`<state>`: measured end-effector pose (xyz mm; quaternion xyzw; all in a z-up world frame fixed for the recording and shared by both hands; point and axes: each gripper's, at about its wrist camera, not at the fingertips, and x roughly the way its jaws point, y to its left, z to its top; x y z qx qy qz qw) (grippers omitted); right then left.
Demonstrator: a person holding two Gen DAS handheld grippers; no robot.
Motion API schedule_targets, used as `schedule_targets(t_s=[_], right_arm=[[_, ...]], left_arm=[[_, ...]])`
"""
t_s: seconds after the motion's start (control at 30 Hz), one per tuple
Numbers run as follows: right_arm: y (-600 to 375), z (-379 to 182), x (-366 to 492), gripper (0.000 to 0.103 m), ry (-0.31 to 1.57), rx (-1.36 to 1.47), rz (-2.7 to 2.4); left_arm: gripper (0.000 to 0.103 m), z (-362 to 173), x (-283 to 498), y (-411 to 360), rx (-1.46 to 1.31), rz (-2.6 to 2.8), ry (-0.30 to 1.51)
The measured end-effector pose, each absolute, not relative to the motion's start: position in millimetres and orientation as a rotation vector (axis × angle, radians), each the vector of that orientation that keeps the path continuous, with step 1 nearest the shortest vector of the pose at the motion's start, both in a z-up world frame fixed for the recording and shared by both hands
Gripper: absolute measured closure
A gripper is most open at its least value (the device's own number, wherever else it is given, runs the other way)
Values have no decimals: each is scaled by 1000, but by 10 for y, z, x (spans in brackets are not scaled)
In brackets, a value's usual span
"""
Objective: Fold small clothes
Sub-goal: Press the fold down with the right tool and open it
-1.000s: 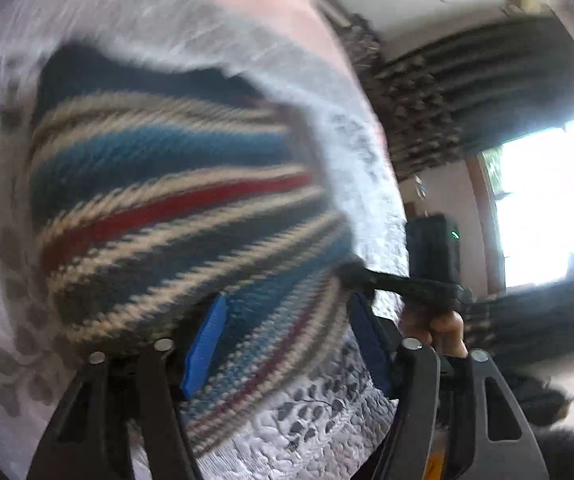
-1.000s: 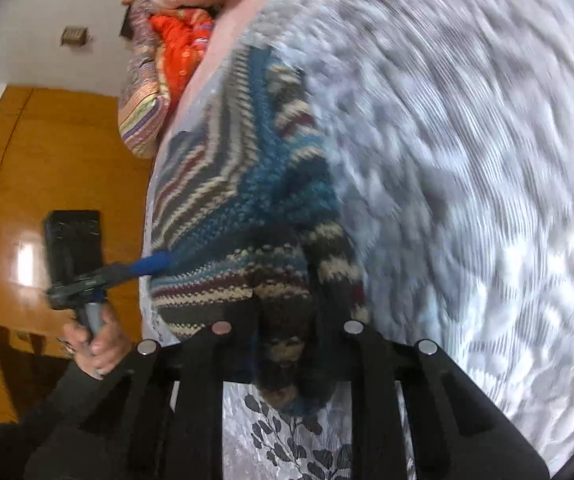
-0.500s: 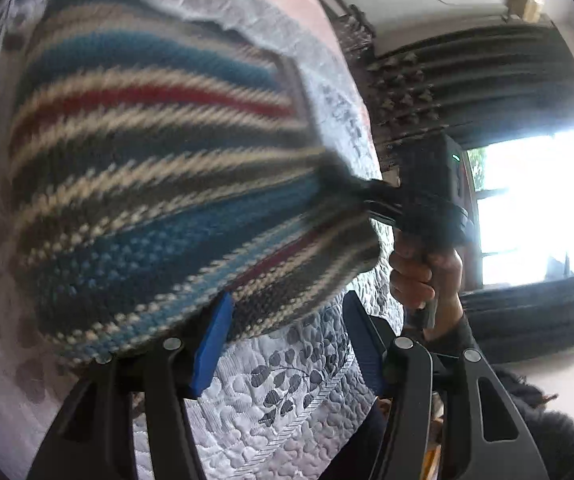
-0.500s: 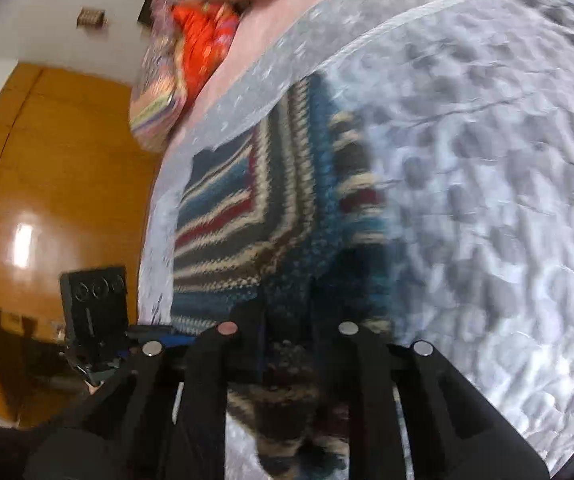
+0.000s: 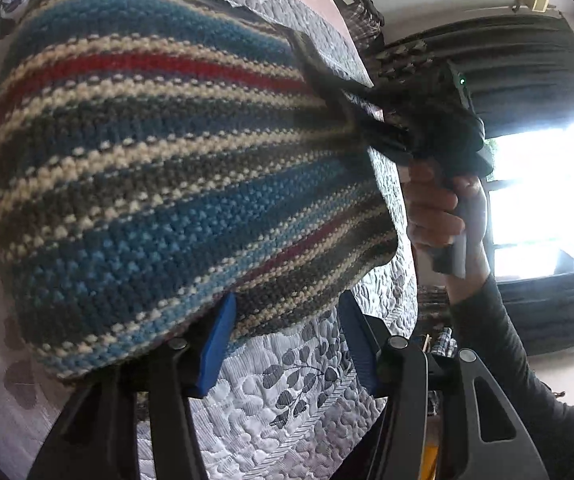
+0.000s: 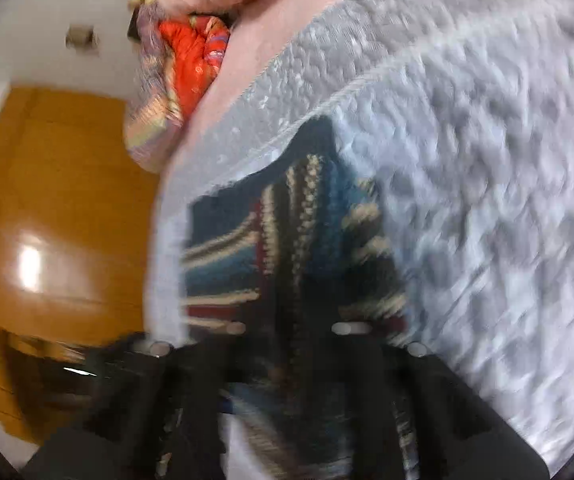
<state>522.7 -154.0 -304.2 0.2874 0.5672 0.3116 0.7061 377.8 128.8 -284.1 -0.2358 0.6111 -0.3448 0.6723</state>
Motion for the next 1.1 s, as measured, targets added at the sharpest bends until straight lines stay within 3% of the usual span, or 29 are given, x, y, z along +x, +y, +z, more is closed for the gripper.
schedule_targets(t_s=[0.13,0.2,0.23,0.37,0.5,0.57,0.6,0.67,0.77,0.8,0.97,1.0,1.1], right_arm=[[-1788,-3279,5153,95,1235,633,553],[-1803,-3355,5147,90,1235,641,562],[-1803,-3300,5150,82,1223,652,580],[-1811,-2901,5190,82,1118,648,616],[-1464,-2923,5407,82,1197,596,695],[-1385,-3093,5491,90,1254,564,643],[-1413,-3243,5554,103,1280,543,596],[-1504,-3386,5610,103,1290,603,583],[-1488,-3181,5531,103,1251,562,594],[-1486,-3064,5422,96,1234,562,641],[-1460,-2837,4838,96,1237,493,830],[-1453,-2954,4778,103,1270,432,797],[-1616,-3333,4788,103,1313,483,734]], left_arm=[[49,-2808,3790,1306,-563,-804,1380],[49,-2680,3810,1393,-635,-849,1348],[49,-2580,3844,1469,-668,-860,1316],[47,-2289,4110,1847,-727,-808,1210],[47,-2304,4492,1941,-686,-744,1229],[47,-2462,4687,1893,-637,-692,1282],[49,-2562,4766,1894,-631,-673,1304],[61,-2710,4891,1870,-641,-647,1336],[59,-2612,4879,1869,-641,-637,1322],[57,-2541,4803,1890,-633,-658,1297],[57,-2442,4204,1801,-565,-826,1303],[59,-2528,4147,1773,-542,-803,1327],[74,-2774,4158,1783,-563,-732,1351]])
